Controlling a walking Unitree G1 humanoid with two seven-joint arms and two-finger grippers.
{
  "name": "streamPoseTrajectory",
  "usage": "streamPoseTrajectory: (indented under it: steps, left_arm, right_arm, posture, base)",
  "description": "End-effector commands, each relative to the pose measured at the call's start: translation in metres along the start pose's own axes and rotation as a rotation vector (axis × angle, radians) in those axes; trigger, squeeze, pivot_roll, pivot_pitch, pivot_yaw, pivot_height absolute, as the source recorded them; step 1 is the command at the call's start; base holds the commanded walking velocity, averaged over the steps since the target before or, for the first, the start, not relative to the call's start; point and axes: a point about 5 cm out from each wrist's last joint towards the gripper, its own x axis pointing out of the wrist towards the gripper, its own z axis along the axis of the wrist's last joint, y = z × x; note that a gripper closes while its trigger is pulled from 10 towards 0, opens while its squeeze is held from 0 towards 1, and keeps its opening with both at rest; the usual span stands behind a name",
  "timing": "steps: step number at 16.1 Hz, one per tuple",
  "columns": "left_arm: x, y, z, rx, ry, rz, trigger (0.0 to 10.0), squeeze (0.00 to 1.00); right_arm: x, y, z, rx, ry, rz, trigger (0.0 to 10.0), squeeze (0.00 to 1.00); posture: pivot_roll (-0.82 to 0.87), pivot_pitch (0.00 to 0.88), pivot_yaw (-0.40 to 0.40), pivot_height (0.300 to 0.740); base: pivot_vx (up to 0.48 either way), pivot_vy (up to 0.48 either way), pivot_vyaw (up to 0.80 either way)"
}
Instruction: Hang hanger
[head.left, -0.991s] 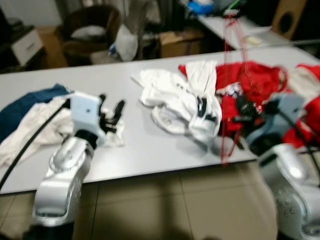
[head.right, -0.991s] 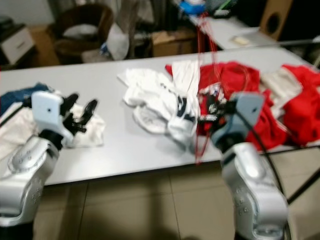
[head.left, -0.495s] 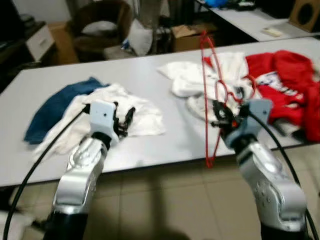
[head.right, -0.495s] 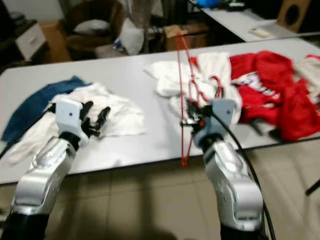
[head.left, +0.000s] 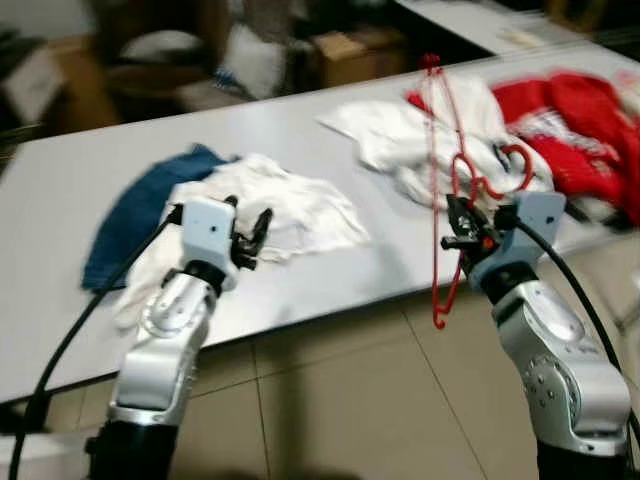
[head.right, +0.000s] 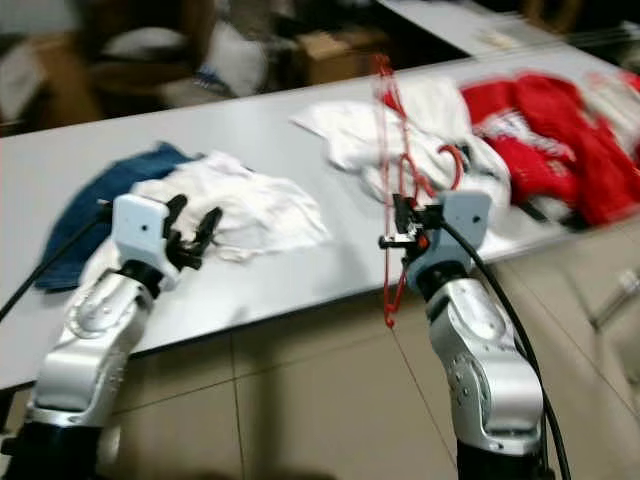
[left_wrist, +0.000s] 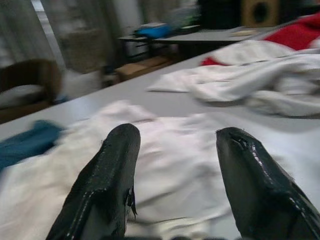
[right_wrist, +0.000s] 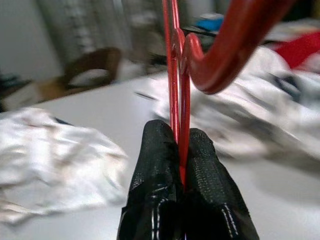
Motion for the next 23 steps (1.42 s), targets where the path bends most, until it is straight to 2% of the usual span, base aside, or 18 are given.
streamPoseTrajectory:
  steps: [1, 2, 5, 6, 7, 10, 11, 12, 16, 17, 18, 19, 23]
  left_arm:
    - [0.001, -0.001, -0.003, -0.006, 0.008, 0.003, 10.0, 0.00]
    - [0.004, -0.001, -0.001, -0.029, 0.000, 0.007, 10.0, 0.00]
    - [0.008, 0.002, -0.004, 0.054, 0.042, -0.008, 10.0, 0.00]
    - [0.007, 0.012, -0.010, 0.108, 0.078, 0.014, 10.0, 0.00]
    - [0.007, 0.015, -0.011, 0.119, 0.088, 0.026, 10.0, 0.00]
    - [0.017, 0.037, -0.027, 0.266, 0.234, 0.071, 10.0, 0.00]
    - [0.024, 0.052, -0.030, 0.299, 0.273, 0.130, 10.0, 0.00]
    - [0.029, 0.065, -0.030, 0.317, 0.291, 0.180, 10.0, 0.00]
    - [0.038, 0.088, -0.041, 0.319, 0.357, 0.204, 10.0, 0.00]
    - [0.040, 0.090, -0.044, 0.317, 0.378, 0.196, 6.4, 0.00]
    - [0.041, 0.091, -0.046, 0.311, 0.386, 0.194, 6.4, 0.00]
    - [0.041, 0.095, -0.051, 0.327, 0.413, 0.203, 0.0, 0.00]
    - [0.039, 0.107, -0.054, 0.388, 0.421, 0.275, 0.0, 0.00]
  right_arm:
    - [-0.001, -0.004, 0.002, 0.010, -0.011, -0.024, 10.0, 0.00]
    - [-0.001, -0.004, 0.004, -0.009, -0.014, -0.024, 10.0, 0.00]
    - [-0.001, -0.009, 0.003, -0.025, 0.000, -0.024, 10.0, 0.00]
    - [-0.001, -0.010, -0.004, -0.052, 0.042, -0.010, 10.0, 0.00]
    - [-0.001, -0.010, -0.004, -0.068, 0.041, -0.007, 10.0, 0.00]
    - [0.003, -0.007, -0.003, -0.058, 0.042, 0.017, 10.0, 0.00]
    - [0.004, -0.006, -0.005, -0.048, 0.045, 0.021, 10.0, 0.00]
    - [0.005, -0.004, -0.006, -0.044, 0.046, 0.028, 10.0, 0.00]
    - [0.006, -0.003, -0.005, -0.065, 0.041, 0.032, 10.0, 0.00]
    - [0.005, -0.005, -0.005, -0.067, 0.040, 0.029, 10.0, 0.00]
    - [0.005, -0.005, -0.005, -0.067, 0.039, 0.028, 10.0, 0.00]
    - [0.002, -0.005, -0.006, -0.072, 0.041, 0.021, 10.0, 0.00]
    - [0.001, -0.003, -0.006, -0.084, 0.043, 0.037, 10.0, 0.00]
  posture:
    - [-0.13, 0.000, 0.079, 0.740]
    - [-0.13, 0.000, 0.084, 0.740]
    - [-0.12, 0.000, 0.088, 0.740]
    - [-0.12, 0.000, 0.085, 0.740]
    - [-0.12, 0.000, 0.078, 0.740]
    - [-0.11, 0.000, 0.073, 0.740]
    - [-0.10, 0.000, 0.064, 0.740]
    - [-0.10, 0.000, 0.062, 0.740]
    - [-0.12, 0.000, 0.073, 0.740]
    - [-0.12, 0.000, 0.075, 0.740]
    - [-0.12, 0.000, 0.075, 0.740]
    - [-0.14, 0.000, 0.077, 0.740]
    - [-0.15, 0.000, 0.084, 0.740]
  base:
    - [0.000, -0.480, 0.00]
    - [0.000, 0.000, 0.00]
    - [0.000, 0.000, 0.00]
    - [0.000, 0.000, 0.00]
    - [0.000, 0.000, 0.00]
    - [0.000, 0.000, 0.00]
    - [0.000, 0.000, 0.00]
    - [0.000, 0.000, 0.00]
    - [0.000, 0.000, 0.00]
    - [0.000, 0.000, 0.00]
    - [0.000, 0.000, 0.00]
    - [0.000, 0.000, 0.00]
    - [0.000, 0.000, 0.00]
